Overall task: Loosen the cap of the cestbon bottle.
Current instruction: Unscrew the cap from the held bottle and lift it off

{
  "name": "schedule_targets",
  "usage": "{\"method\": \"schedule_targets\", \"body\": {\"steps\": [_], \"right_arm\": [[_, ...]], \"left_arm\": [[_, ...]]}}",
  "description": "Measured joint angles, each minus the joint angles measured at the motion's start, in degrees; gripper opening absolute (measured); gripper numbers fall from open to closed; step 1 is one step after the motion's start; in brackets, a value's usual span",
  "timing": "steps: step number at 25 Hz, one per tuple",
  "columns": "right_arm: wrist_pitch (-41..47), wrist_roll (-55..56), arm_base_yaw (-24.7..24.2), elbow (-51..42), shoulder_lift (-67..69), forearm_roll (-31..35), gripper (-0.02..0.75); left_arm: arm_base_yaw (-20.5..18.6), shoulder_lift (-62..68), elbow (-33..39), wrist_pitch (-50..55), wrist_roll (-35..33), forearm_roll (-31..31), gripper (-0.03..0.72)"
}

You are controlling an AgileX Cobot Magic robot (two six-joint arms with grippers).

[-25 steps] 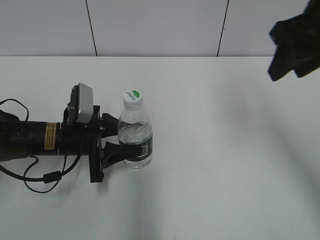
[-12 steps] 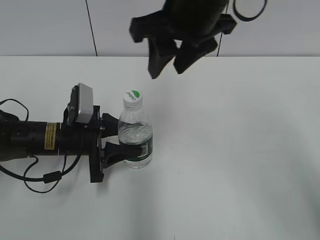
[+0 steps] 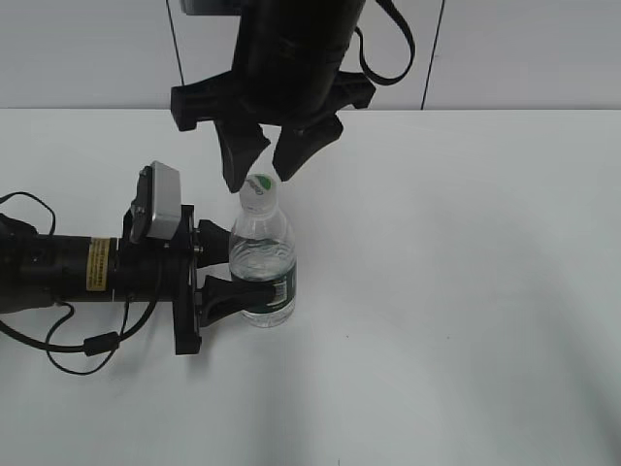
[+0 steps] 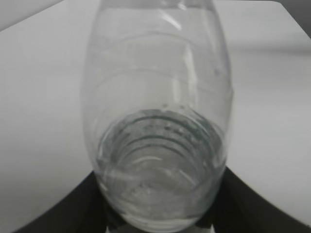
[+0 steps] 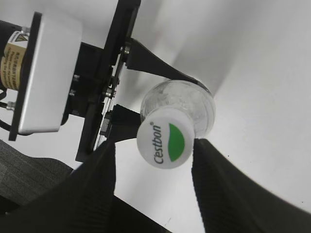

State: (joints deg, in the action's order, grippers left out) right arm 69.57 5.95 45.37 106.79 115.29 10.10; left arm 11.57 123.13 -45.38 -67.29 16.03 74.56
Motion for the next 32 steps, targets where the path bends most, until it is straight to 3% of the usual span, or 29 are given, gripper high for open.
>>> {"method": "schedule_targets", "body": {"steps": [13,17,22,25,32], "right_arm": [[0.12,0.10,0.00,0.11,2.42,0.01,0.389],[0.29,-0.36,0.00,0.11,2.42,-0.80,0.303],[0.29,-5.03,0.00,0.22,2.42,-1.90,0.302],[0.35,-17.11,0.17,0.22,2.42,-2.19,0.302],[0.40,-64.70,0.17,0.49,2.35,-2.66,0.301]], "left_arm": [[0.00,0.00,0.00,0.00,0.00,0.00,0.359],[0.00,0.00,0.00,0.00,0.00,0.00,0.359],[0.00,0.00,0.00,0.00,0.00,0.00,0.359],[0.00,0.00,0.00,0.00,0.01,0.06,0.359],[0.00,0.00,0.00,0.00,0.01,0.20,0.357]]}}
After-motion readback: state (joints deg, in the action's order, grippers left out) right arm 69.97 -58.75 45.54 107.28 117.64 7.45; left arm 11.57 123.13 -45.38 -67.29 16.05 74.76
